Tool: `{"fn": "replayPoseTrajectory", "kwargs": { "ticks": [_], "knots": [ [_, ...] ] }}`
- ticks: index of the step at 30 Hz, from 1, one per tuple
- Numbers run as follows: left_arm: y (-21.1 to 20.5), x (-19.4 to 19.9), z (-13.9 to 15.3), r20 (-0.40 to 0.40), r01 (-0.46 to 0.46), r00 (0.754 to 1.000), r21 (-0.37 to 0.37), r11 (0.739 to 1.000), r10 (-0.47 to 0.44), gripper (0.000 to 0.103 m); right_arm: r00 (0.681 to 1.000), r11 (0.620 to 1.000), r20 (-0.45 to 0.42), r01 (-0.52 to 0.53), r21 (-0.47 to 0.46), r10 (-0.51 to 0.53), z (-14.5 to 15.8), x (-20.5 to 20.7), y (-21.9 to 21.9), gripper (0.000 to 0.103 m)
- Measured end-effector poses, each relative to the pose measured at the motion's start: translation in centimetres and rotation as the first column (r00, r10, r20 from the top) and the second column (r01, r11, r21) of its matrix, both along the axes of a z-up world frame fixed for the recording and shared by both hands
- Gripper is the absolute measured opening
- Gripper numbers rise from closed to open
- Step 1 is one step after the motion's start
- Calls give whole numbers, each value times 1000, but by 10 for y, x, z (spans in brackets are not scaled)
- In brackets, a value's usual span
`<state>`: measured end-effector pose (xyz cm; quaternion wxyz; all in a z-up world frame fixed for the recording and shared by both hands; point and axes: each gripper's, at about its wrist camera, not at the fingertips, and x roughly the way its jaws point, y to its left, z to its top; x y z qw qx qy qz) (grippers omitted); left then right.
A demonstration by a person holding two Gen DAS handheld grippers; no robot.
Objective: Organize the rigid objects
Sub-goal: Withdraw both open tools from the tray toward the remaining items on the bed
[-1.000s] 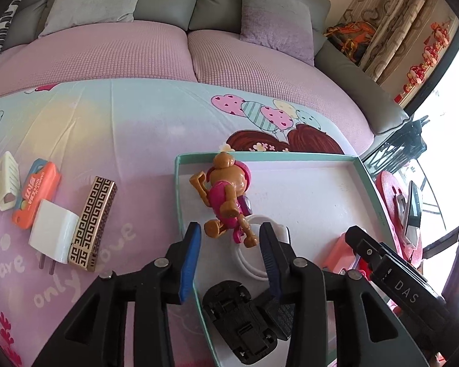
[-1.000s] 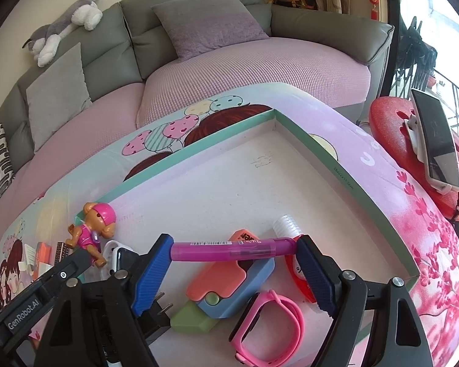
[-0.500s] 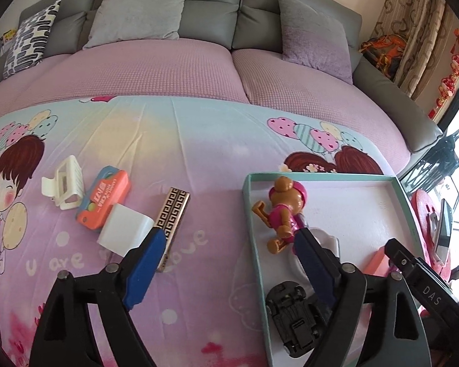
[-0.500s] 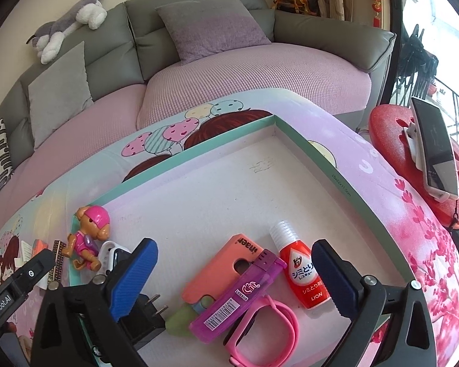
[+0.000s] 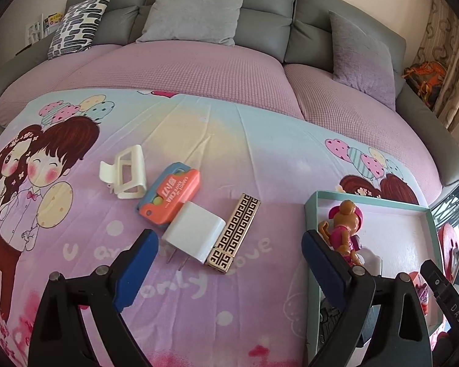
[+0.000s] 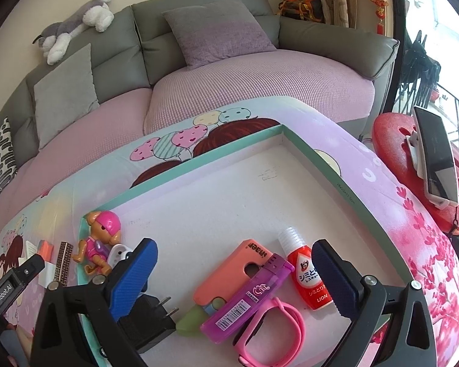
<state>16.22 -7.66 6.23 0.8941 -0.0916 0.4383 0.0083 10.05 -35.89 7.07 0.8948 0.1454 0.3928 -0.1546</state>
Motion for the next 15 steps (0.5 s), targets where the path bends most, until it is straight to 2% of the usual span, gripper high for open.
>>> {"fn": "replayPoseTrajectory", "kwargs": {
  "ticks": [3, 8, 15],
  "knots": [
    [7, -3, 4, 14, -26, 1000, 13, 1000, 26, 95, 999, 999, 21, -37, -6, 37, 7, 2, 13, 102],
    [26, -6, 11, 30, -75, 997, 80, 994, 72, 95, 992, 993, 30, -122, -1, 122, 8, 12, 43, 102],
    [74, -11, 15, 42, -199, 980, 117, 973, 195, 95, 962, 963, 62, -268, 14, 267, 11, 22, 96, 102]
  ]
}}
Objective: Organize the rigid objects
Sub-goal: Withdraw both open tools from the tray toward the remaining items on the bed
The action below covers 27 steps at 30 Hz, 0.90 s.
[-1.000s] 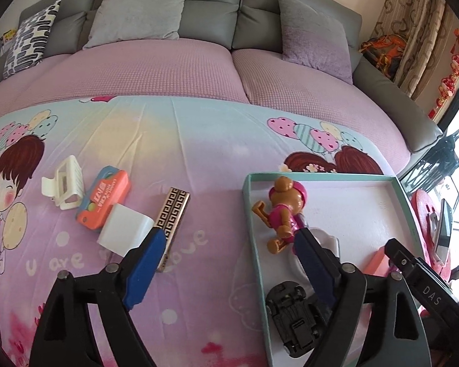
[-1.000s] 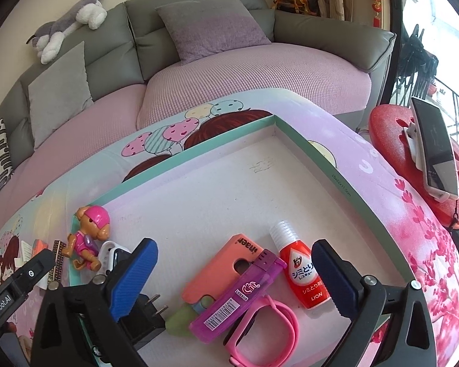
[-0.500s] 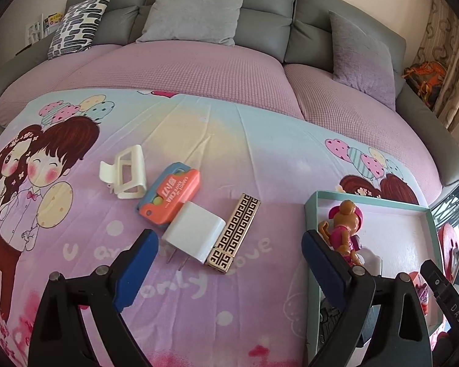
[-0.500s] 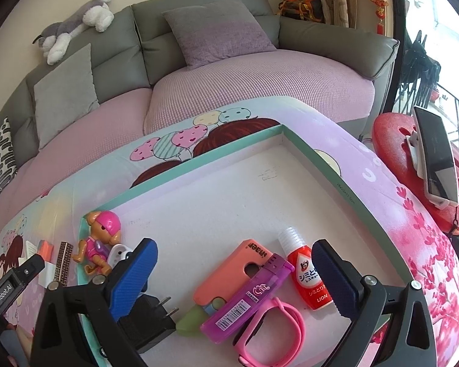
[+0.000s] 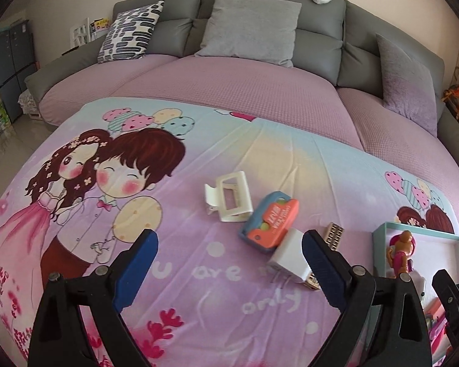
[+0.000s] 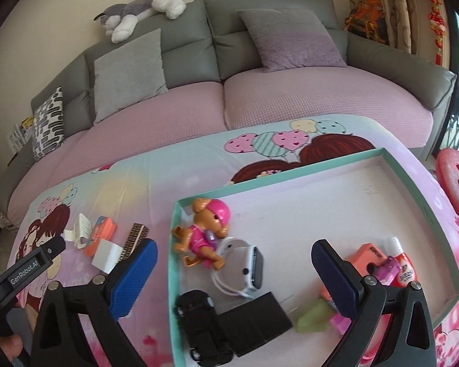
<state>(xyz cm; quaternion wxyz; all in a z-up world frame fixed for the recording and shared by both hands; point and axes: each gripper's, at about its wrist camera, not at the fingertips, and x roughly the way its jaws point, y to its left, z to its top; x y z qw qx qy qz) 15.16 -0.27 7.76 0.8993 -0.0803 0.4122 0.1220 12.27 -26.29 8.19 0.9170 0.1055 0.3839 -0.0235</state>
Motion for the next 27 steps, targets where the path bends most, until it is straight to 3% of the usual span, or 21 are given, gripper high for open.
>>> {"fn": "replayPoseTrajectory", "kwargs": {
  "ticks": [7, 13, 18, 27],
  "knots": [
    [41, -6, -5, -15, -93, 996, 11, 996, 93, 95, 996, 994, -13, -94, -53, 93, -5, 6, 44, 102],
    [66, -10, -8, -16, -128, 992, -21, 992, 127, 95, 989, 990, -45, -142, 7, 142, -19, 14, 68, 102],
    [81, -11, -13, -28, -159, 987, -26, 987, 158, 95, 985, 987, -58, -160, -8, 160, -25, 16, 84, 102],
    [85, -3, -33, -63, -115, 992, -103, 988, 109, 95, 979, 982, -82, -189, -29, 186, -37, 18, 100, 102]
  ]
}}
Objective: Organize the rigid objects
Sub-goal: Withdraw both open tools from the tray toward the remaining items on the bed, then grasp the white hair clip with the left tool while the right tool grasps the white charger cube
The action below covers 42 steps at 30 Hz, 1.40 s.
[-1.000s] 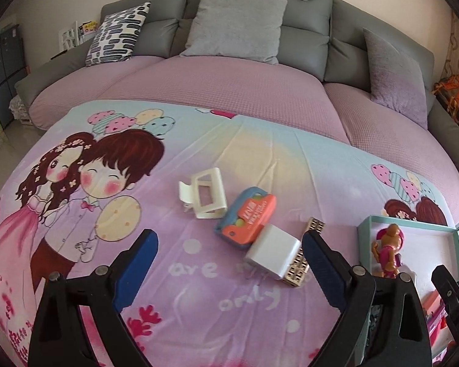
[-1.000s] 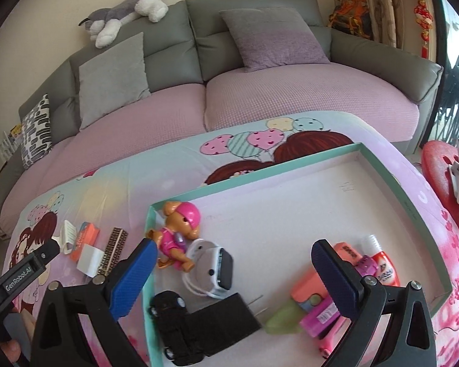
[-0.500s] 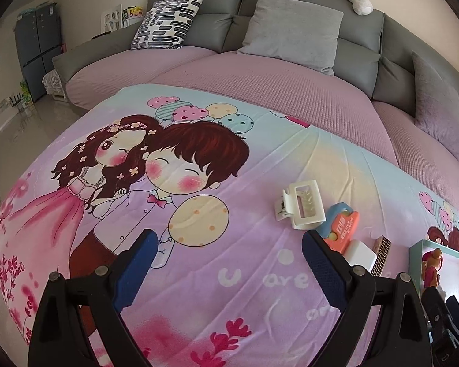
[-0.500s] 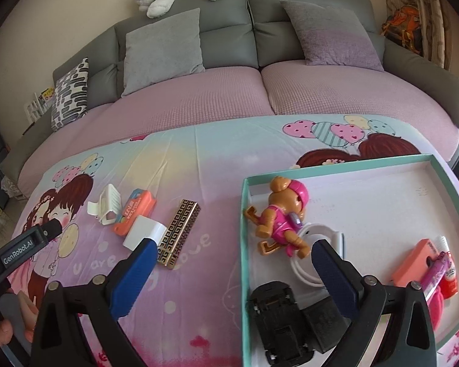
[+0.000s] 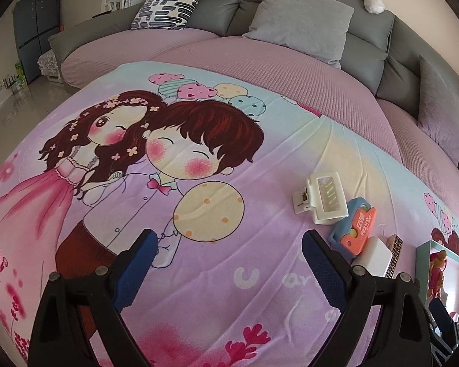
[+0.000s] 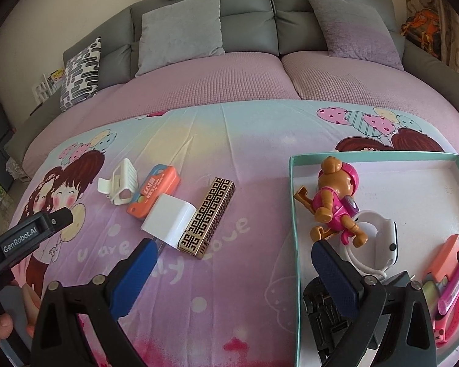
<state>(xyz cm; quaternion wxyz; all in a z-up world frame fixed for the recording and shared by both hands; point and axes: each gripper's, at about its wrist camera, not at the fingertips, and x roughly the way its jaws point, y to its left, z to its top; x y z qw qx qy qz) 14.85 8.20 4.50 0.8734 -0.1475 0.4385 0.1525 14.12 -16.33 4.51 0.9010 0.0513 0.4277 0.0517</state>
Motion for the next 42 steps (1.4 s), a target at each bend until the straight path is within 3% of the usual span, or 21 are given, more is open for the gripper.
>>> {"fn": "replayPoseTrajectory", "kwargs": {
  "ticks": [7, 12, 17, 21, 26, 33, 42],
  "knots": [
    [3, 5, -13, -19, 50, 998, -99, 994, -52, 95, 1000, 1000, -8, -5, -27, 5, -5, 0, 3, 102],
    [2, 8, -17, -19, 74, 997, -130, 989, -77, 95, 1000, 1000, 8, 9, -4, -9, -2, 0, 4, 102],
    [2, 13, -19, -16, 92, 995, -141, 986, -95, 95, 999, 999, 38, -7, -38, 8, 2, 3, 13, 102],
    [1, 19, -14, 9, 106, 994, -139, 985, -106, 95, 1000, 999, 18, -22, -50, 23, -2, 10, 23, 100],
    [4, 25, -10, 67, 101, 994, -223, 970, -88, 95, 999, 999, 7, -34, -40, 34, -4, 19, 34, 99],
    [-3, 52, -3, 78, 139, 989, -208, 968, -126, 95, 998, 996, -10, -62, -57, 62, -15, 35, 53, 99],
    [-26, 80, -31, 19, 200, 980, -191, 961, -200, 95, 998, 999, -51, -38, -24, 37, -30, 49, 48, 99]
  ]
}}
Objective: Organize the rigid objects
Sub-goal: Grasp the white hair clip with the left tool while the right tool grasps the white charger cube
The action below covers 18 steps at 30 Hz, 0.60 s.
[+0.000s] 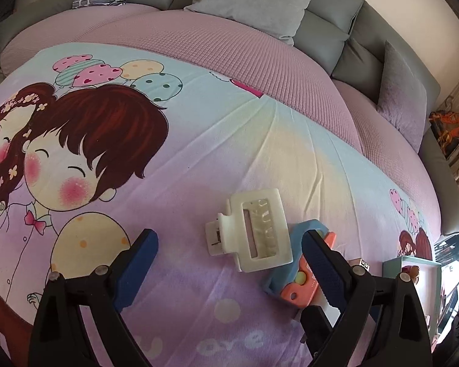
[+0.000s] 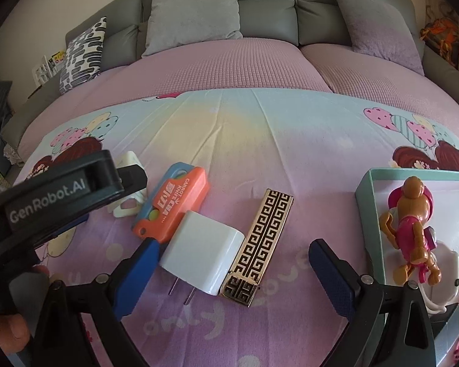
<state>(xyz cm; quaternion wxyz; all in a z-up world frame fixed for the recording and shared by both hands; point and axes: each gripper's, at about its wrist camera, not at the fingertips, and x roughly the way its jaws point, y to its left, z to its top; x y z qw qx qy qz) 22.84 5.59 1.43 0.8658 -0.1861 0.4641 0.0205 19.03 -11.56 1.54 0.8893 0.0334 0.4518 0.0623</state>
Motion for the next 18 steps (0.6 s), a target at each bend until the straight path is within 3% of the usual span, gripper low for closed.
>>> {"fn": "replayPoseTrajectory", "kwargs": {
  "ticks": [2, 8, 10, 18],
  "knots": [
    [-1, 1, 0, 6, 3, 1000, 24, 1000, -3, 91, 1000, 1000, -3, 3, 10, -3, 0, 0, -2, 99],
    [3, -1, 1, 21, -3, 1000, 37, 999, 2, 52, 1000, 1000, -1, 4, 7, -4, 0, -1, -3, 99],
    [7, -3, 1, 28, 2, 1000, 15, 1000, -3, 52, 1000, 1000, -2, 4, 10, -4, 0, -1, -3, 99],
    [9, -14, 3, -1, 17, 1000, 48, 999, -17, 52, 1000, 1000, 12, -7, -3, 7, 4, -4, 1, 90]
  ]
}}
